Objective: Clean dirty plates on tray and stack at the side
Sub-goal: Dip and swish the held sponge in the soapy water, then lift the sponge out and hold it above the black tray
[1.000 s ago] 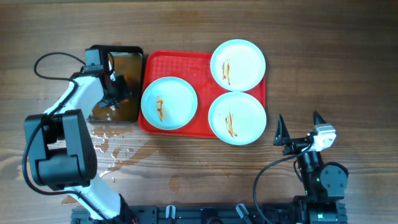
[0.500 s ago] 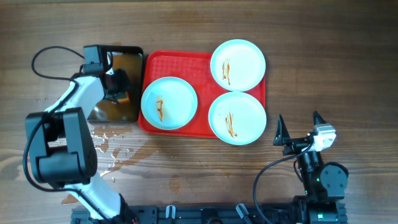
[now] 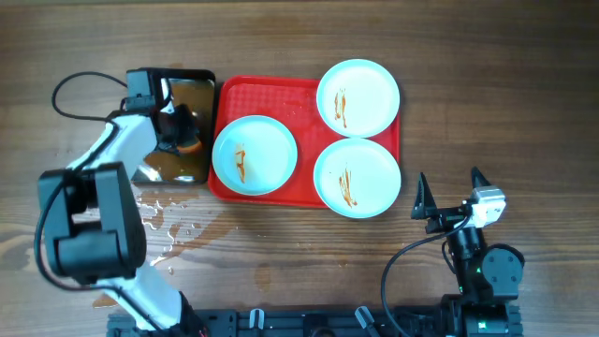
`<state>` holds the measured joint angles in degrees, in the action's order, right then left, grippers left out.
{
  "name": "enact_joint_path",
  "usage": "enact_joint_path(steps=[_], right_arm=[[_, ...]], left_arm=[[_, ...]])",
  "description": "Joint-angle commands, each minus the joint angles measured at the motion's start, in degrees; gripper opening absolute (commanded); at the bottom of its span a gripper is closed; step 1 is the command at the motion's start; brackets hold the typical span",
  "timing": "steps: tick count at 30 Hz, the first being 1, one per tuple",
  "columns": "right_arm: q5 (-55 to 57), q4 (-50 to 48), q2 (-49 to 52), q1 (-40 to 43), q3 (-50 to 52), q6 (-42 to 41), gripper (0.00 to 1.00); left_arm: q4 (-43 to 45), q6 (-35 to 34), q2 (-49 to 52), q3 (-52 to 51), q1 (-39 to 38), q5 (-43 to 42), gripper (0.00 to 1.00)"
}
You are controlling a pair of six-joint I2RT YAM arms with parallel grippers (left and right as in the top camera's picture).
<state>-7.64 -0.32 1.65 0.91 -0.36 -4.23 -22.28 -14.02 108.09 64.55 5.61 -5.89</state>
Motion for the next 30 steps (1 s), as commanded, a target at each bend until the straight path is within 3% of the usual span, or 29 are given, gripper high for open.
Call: enact_joint_path(steps=[1, 7, 13, 14, 17, 20, 24, 28, 30], right_arm=[[0.44, -0.22, -0.24, -0.31, 0.07, -0.31, 1.0], [0.44, -0.22, -0.24, -0.31, 0.07, -0.28, 1.0], [0.44, -0.22, -0.24, -0.31, 0.07, -0.31, 1.0], [0.44, -0.22, -0.24, -0.31, 0.07, -0.31, 1.0], [0.44, -0.22, -0.24, -0.31, 0.07, -0.28, 1.0], [0.44, -0.22, -0.24, -0.31, 0.07, -0.31, 1.0], [0.44, -0.22, -0.24, -0.31, 0.07, -0.31, 1.0], [0.44, -0.22, -0.24, -0.31, 0.07, -0.31, 1.0], [0.44, -0.22, -0.24, -0.31, 0.07, -0.31, 1.0]], left_arm=[[0.46, 0.07, -11.41, -0.09, -0.09, -0.52, 0.04], [0.48, 0.11, -21.31, -0.09, -0.09, -0.02, 0.04], [1.51, -0.07, -18.14, -0.13, 2.71, 0.72, 0.04], [1.81, -0.96, -16.72, -0.15, 3.5, -1.42, 0.04], [2.03, -7.76, -10.84, -0.15, 7.8, -20.81, 0.04], [3.06, -10.49, -7.98, -0.15, 11.3, -35.04, 0.04], [1.51, -12.02, -8.35, -0.15, 13.33, -37.94, 0.04], [0.68, -22.62, -8.35, -0.15, 15.32, -48.98, 0.04], [0.66, -26.23, -8.35, -0.15, 15.87, -49.96, 0.04]])
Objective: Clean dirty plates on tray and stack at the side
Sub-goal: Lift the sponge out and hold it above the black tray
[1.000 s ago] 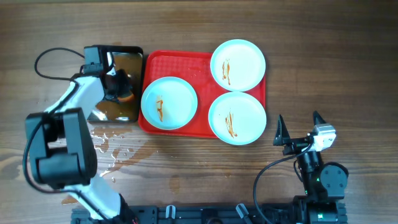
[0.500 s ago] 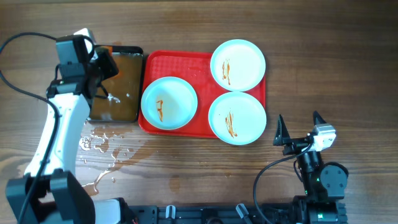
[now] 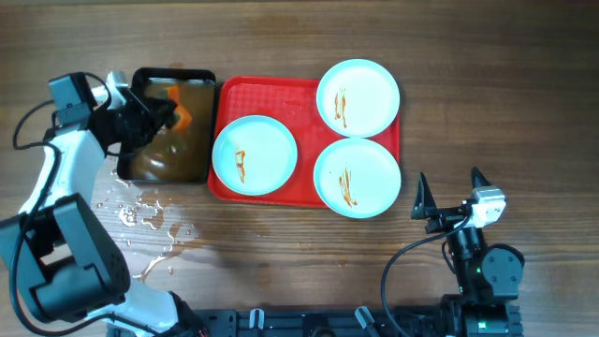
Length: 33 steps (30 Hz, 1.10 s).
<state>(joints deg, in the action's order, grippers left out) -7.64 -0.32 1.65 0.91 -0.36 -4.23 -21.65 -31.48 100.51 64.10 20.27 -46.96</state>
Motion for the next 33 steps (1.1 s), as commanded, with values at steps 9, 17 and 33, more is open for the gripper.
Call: enact_joint_path(steps=[9, 17, 33], right_arm=[[0.44, -0.22, -0.24, -0.31, 0.07, -0.31, 1.0], [0.44, -0.22, -0.24, -0.31, 0.07, -0.31, 1.0], [0.44, -0.22, -0.24, -0.31, 0.07, -0.31, 1.0]], left_arm=[[-0.11, -23.8, -0.76, 0.31, 4.04, -9.2, 0.04], [-3.48, -43.67, -0.76, 0.31, 4.39, -11.19, 0.04], [-3.26, -61.99, -0.74, 0.31, 7.48, -11.06, 0.04]])
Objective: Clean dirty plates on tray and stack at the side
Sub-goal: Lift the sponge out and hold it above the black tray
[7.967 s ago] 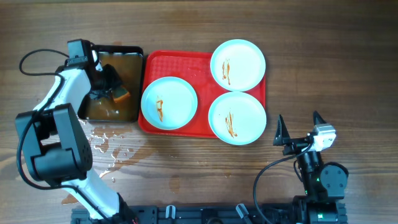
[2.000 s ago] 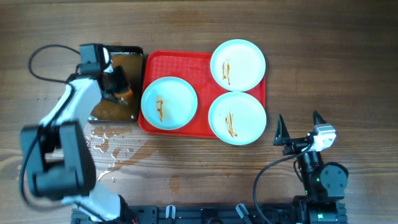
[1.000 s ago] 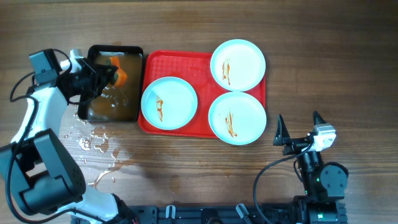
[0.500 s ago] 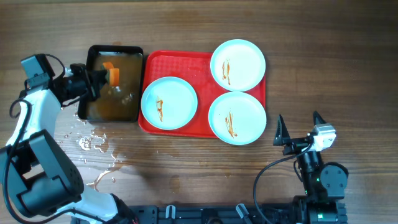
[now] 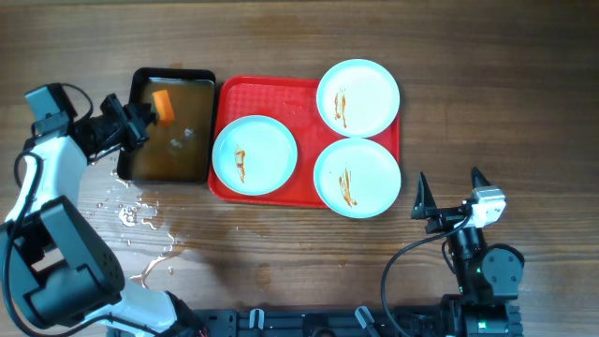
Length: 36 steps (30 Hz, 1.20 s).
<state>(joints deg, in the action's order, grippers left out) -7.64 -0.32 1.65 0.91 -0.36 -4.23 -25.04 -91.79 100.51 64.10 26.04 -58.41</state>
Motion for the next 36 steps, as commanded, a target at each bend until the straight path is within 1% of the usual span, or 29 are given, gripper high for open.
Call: enact_joint_path(steps=[1, 7, 12, 14, 18, 24, 27, 29, 31, 32, 33, 34, 35, 36], right_arm=[[0.44, -0.22, -0.24, -0.31, 0.07, -0.31, 1.0], [0.44, -0.22, -0.24, -0.31, 0.07, -0.31, 1.0], [0.44, -0.22, -0.24, -0.31, 0.07, -0.31, 1.0], [0.42, -0.22, -0.24, -0.31, 0.07, -0.31, 1.0], [0.42, -0.22, -0.24, -0.31, 0.07, -0.31, 1.0], [0.44, -0.22, -0.24, -0.31, 0.07, -0.28, 1.0], [0.44, -0.22, -0.24, -0.31, 0.07, -0.31, 1.0], [0.44, -0.22, -0.24, -0.31, 0.07, -0.28, 1.0], [0.42, -0.22, -0.24, -0.31, 0.07, -0.31, 1.0], [0.44, -0.22, -0.24, -0.31, 0.07, -0.31, 1.0], [0.44, -0.22, -0.24, -0.31, 0.07, -0.31, 1.0], [0.44, -0.22, -0.24, -0.31, 0.07, -0.31, 1.0], [0.44, -0.22, -0.24, -0.31, 0.07, -0.31, 1.0], [0.44, -0.22, -0.24, -0.31, 0.07, -0.31, 1.0]], left_arm=[[0.13, -1.68, -0.74, 0.31, 1.97, 0.79, 0.04], [0.11, -1.6, -0.74, 0.31, 2.21, 3.45, 0.04], [-1.16, -1.01, -0.74, 0.31, 2.21, 8.63, 0.04], [-1.64, 0.07, -0.74, 0.31, 2.21, 8.63, 0.04], [-1.66, 0.04, -0.74, 0.31, 2.21, 8.5, 0.04], [-1.36, -0.92, -0.74, 0.31, 2.25, 3.23, 0.04], [-0.13, -1.51, -0.74, 0.31, 2.25, -3.67, 0.04], [1.62, -1.73, -0.74, 0.31, 2.25, -4.66, 0.04], [1.68, -1.14, -0.74, 0.31, 2.25, -3.8, 0.04], [1.64, 1.75, -0.74, 0.31, 2.12, -0.5, 0.04], [1.38, 5.07, -0.74, 0.31, 1.7, 5.29, 0.04], [-0.76, 11.41, -0.74, 0.31, 0.63, 19.41, 0.04], [-3.56, 12.87, -0.74, 0.31, -0.13, 26.91, 0.04], [-6.05, 13.29, -0.74, 0.31, -0.96, 30.95, 0.04]])
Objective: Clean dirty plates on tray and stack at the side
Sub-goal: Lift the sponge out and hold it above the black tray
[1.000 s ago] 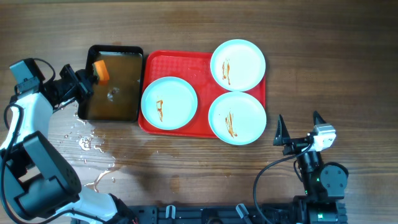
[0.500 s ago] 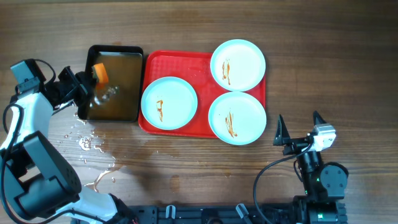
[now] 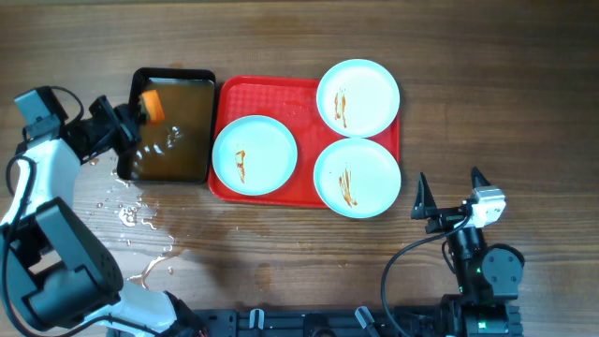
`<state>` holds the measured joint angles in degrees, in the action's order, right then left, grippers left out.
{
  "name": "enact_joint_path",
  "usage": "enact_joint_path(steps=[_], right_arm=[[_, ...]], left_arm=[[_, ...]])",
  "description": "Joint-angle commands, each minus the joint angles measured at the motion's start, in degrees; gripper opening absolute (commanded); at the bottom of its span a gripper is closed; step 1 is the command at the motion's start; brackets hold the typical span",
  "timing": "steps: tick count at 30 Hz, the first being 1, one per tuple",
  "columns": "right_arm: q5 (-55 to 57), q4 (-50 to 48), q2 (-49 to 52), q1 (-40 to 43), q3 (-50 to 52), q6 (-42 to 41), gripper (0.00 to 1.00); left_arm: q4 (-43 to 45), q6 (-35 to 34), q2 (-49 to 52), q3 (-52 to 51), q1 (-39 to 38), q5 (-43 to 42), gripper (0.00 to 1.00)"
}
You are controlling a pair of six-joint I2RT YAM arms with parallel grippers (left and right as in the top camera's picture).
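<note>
Three white plates lie on the red tray [image 3: 271,94], each streaked with orange-brown sauce: one at its left [image 3: 255,154], one at the back right [image 3: 358,97], one at the front right [image 3: 357,178]. To the tray's left is a black basin [image 3: 171,75] of brownish water. My left gripper [image 3: 140,110] reaches in over the basin's left rim and looks shut on an orange sponge [image 3: 153,103], held above the water at the back left corner. Far from the tray, my right gripper [image 3: 448,192] stands open at the front right with nothing in it.
Water drops and a puddle [image 3: 140,217] wet the wood in front of the basin. The left arm's cable loops off the table's left side. The arm bases and a black rail [image 3: 309,323] line the front edge.
The left gripper and the orange sponge have shifted slightly left, toward the basin's back left corner. Plates, tray and right arm are unchanged.
At first my left gripper was down in the basin on the orange sponge. A second later the arm had swung out to the left, the sponge still at its fingertips over the water. It then drew back to the basin's left rim, where it holds the sponge now.
</note>
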<state>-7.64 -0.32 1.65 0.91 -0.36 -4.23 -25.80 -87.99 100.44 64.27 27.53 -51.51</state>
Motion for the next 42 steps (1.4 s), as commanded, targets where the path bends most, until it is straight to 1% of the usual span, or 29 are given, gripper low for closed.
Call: enact_joint_path(steps=[1, 2, 4, 6, 8, 10, 11, 12, 13, 14, 15, 16, 17, 18, 19, 21, 22, 23, 24, 26, 27, 29, 31, 32, 34, 36, 37, 39, 42], right_arm=[[0.44, -0.22, -0.24, -0.31, 0.07, -0.28, 1.0], [0.44, -0.22, -0.24, -0.31, 0.07, -0.31, 1.0], [0.44, -0.22, -0.24, -0.31, 0.07, -0.28, 1.0], [0.44, -0.22, -0.24, -0.31, 0.07, -0.28, 1.0], [0.44, -0.22, -0.24, -0.31, 0.07, -0.28, 1.0], [0.44, -0.22, -0.24, -0.31, 0.07, -0.31, 1.0], [0.44, -0.22, -0.24, -0.31, 0.07, -0.31, 1.0], [0.44, -0.22, -0.24, -0.31, 0.07, -0.31, 1.0], [0.44, -0.22, -0.24, -0.31, 0.07, -0.31, 1.0], [0.44, -0.22, -0.24, -0.31, 0.07, -0.31, 1.0], [0.44, -0.22, -0.24, -0.31, 0.07, -0.28, 1.0], [0.44, -0.22, -0.24, -0.31, 0.07, -0.28, 1.0], [0.44, -0.22, -0.24, -0.31, 0.07, -0.31, 1.0], [0.44, -0.22, -0.24, -0.31, 0.07, -0.31, 1.0], [0.44, -0.22, -0.24, -0.31, 0.07, -0.31, 1.0], [0.44, -0.22, -0.24, -0.31, 0.07, -0.31, 1.0], [0.44, -0.22, -0.24, -0.31, 0.07, -0.31, 1.0], [0.44, -0.22, -0.24, -0.31, 0.07, -0.28, 1.0], [0.44, -0.22, -0.24, -0.31, 0.07, -0.31, 1.0], [0.44, -0.22, -0.24, -0.31, 0.07, -0.31, 1.0], [0.44, -0.22, -0.24, -0.31, 0.07, -0.31, 1.0], [0.44, -0.22, -0.24, -0.31, 0.07, -0.28, 1.0], [0.44, -0.22, -0.24, -0.31, 0.07, -0.31, 1.0], [0.44, -0.22, -0.24, -0.31, 0.07, -0.31, 1.0], [0.44, -0.22, -0.24, -0.31, 0.07, -0.31, 1.0], [0.44, -0.22, -0.24, -0.31, 0.07, -0.31, 1.0], [0.44, -0.22, -0.24, -0.31, 0.07, -0.28, 1.0], [0.44, -0.22, -0.24, -0.31, 0.07, -0.31, 0.99], [0.44, -0.22, -0.24, -0.31, 0.07, -0.31, 1.0]], left_arm=[[-6.03, 10.73, -0.68, 0.13, -3.08, 24.26, 0.04], [-5.46, 11.98, -0.68, 0.13, -3.85, 21.46, 0.04], [-1.95, 11.96, -0.68, 0.13, -4.48, 14.21, 0.04], [4.17, 11.78, -0.7, 0.13, -4.55, 4.0, 0.04], [10.38, 8.63, -0.7, 0.13, -4.55, -4.46, 0.04], [11.1, 8.48, -0.7, 0.13, -4.55, -5.29, 0.04], [10.49, 8.48, -0.68, 0.13, -4.57, -3.67, 0.04], [8.79, 8.52, -0.68, 0.13, -4.87, 1.31, 0.04], [5.79, 11.5, -0.68, 0.13, -5.4, 9.79, 0.04], [1.44, 14.8, -0.57, 0.13, -6.43, 22.16, 0.04], [-2.58, 16.22, -0.31, 0.13, -7.8, 32.09, 0.04], [-4.92, 18.78, -0.24, 0.13, -9.05, 36.61, 0.04], [-4.85, 21.92, -0.24, 0.13, -9.9, 36.26, 0.04], [-4.24, 23.98, -0.44, 0.13, -10.58, 33.94, 0.04], [-2.93, 24.79, -0.72, 0.13, -11.02, 29.35, 0.04], [0.96, 24.52, -1.49, 0.13, -11.19, 19.23, 0.04], [4.44, 24.33, -2.1, 0.13, -11.19, 13.51, 0.04], [7.54, 23.26, -2.84, 0.13, -11.17, 9.84, 0.04], [9.53, 20.59, -4.07, 0.13, -11.17, 8.72, 0.04], [10.21, 18.27, -6.16, 0.13, -11.19, 11.02, 0.04], [10.03, 18.6, -6.93, 0.13, -11.19, 13.64, 0.04], [6.36, 21.57, -7.52, 0.13, -11.98, 26.91, 0.04], [-0.98, 21.75, -6.27, 0.11, -14.38, 45.42, 0.04], [-4.15, 22.36, -4.87, 0.11, -15.98, 51.76, 0.04], [-4.79, 27.93, -3.85, 0.11, -17.14, 50.05, 0.04], [-3.82, 29.64, -4.24, 0.13, -17.57, 44.78, 0.04], [-1.84, 32.94, -5.35, 0.13, -17.57, 39.58, 0.04], [1.05, 37.4, -7.34, 0.13, -17.35, 35.32, 0.04], [8.41, 41.38, -12.83, 0.13, -17.25, 30.36, 0.04]])
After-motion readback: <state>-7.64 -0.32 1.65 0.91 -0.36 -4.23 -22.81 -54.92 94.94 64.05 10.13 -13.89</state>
